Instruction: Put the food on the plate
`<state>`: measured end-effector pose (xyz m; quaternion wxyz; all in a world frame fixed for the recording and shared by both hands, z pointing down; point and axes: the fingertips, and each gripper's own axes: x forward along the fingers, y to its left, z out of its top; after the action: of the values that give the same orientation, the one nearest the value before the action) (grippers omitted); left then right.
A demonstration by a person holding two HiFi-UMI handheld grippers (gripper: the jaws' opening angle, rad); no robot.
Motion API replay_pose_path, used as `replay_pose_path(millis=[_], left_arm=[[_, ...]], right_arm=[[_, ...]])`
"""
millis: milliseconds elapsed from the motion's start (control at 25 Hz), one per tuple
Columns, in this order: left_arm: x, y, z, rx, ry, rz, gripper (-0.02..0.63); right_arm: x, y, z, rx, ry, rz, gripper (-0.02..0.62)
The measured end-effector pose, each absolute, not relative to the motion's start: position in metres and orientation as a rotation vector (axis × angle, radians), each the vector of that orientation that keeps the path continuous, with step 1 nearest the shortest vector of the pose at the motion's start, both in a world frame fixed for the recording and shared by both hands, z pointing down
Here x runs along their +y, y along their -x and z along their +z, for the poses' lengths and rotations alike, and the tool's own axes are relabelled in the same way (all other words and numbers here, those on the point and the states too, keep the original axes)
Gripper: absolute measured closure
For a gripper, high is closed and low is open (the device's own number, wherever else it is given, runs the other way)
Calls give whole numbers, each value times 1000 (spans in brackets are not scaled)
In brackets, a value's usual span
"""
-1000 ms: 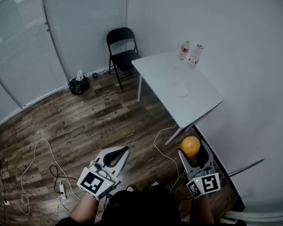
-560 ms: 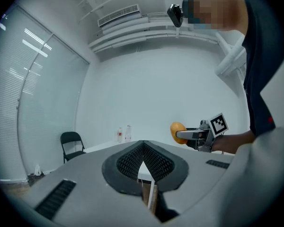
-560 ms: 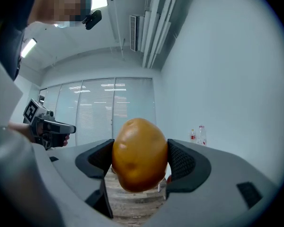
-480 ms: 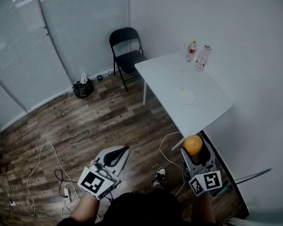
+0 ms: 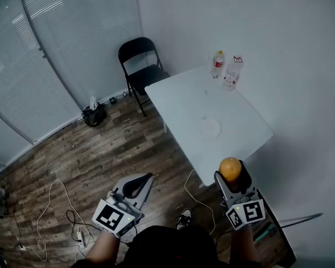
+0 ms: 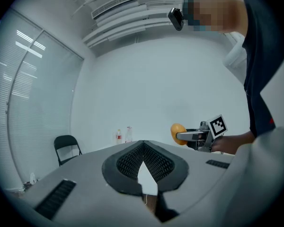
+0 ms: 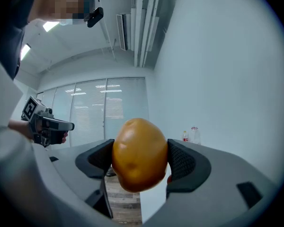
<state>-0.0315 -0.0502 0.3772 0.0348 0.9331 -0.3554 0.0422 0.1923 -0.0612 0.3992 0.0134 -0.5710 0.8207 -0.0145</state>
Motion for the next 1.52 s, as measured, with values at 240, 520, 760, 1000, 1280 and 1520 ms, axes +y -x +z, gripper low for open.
replay_pose_path(millis=[240, 520, 760, 1000, 1280, 1520], left_arm=[[-97, -24, 377, -1085, -2878, 162, 586], [-136, -63, 375, -981, -2932, 123, 586], [-187, -76, 389, -835, -2957, 139, 586], [-263, -60, 393, -675, -3012, 100, 586], [-340, -35, 422, -517, -2968, 159, 586], [-372, -23, 441, -539, -2907, 167, 586]], right_arm=[[-101, -256, 412, 2520, 1824, -80, 232], [-130, -289, 424, 2472, 1877, -126, 232], [-160, -298, 432, 2406, 1973, -143, 231], [-208, -279, 424, 2322, 2136, -107, 231], [-283, -251, 440, 2284, 2285, -175, 232], [-339, -246, 484, 2323, 2307, -306, 232]])
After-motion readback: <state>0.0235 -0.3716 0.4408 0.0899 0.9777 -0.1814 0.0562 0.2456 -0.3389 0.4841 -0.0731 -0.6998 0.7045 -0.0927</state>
